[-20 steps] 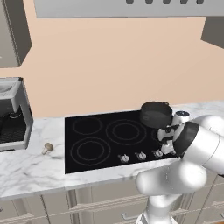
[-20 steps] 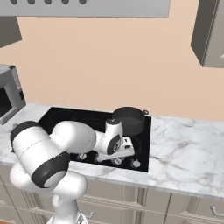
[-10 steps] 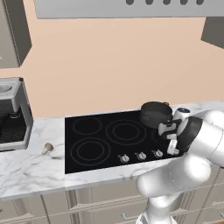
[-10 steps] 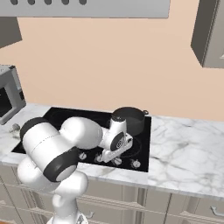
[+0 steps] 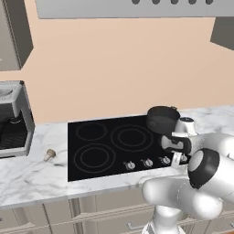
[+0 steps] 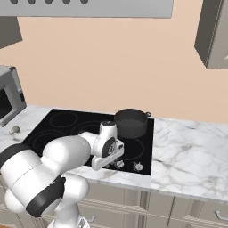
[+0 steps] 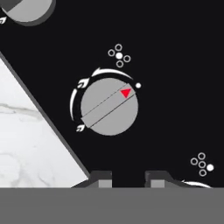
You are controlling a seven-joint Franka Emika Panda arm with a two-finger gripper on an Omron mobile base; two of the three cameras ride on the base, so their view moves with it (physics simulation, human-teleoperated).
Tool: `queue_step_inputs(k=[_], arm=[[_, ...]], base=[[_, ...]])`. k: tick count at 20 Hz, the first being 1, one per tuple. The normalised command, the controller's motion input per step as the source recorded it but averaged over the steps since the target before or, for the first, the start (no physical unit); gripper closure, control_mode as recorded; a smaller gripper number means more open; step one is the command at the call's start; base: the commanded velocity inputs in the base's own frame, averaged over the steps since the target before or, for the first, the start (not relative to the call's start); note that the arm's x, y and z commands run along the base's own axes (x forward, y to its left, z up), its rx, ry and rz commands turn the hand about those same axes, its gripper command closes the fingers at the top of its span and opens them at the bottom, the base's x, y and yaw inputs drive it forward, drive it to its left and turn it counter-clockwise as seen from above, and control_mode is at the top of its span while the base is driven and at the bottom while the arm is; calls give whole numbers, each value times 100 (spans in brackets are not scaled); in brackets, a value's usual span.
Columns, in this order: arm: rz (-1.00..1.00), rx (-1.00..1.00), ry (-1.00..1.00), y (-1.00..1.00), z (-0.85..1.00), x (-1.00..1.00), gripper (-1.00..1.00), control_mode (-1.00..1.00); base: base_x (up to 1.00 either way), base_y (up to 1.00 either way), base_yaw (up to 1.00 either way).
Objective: Turn on the burner for the pot on the stove. Wait thirty seconds for the pot to heat up. Then add the mushroom to the pot.
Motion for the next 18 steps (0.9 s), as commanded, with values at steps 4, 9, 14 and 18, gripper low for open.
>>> queue_step_inputs(k=[4,9,14,18], arm=[[2,0,0,-1,0,11,100,-100],[0,0,0,0,0,9,100,-100],[0,0,0,0,0,1,100,-100],[0,0,0,0,0,0,100,-100]], base=[[0,0,0],[0,0,0],[0,0,0],[0,0,0]])
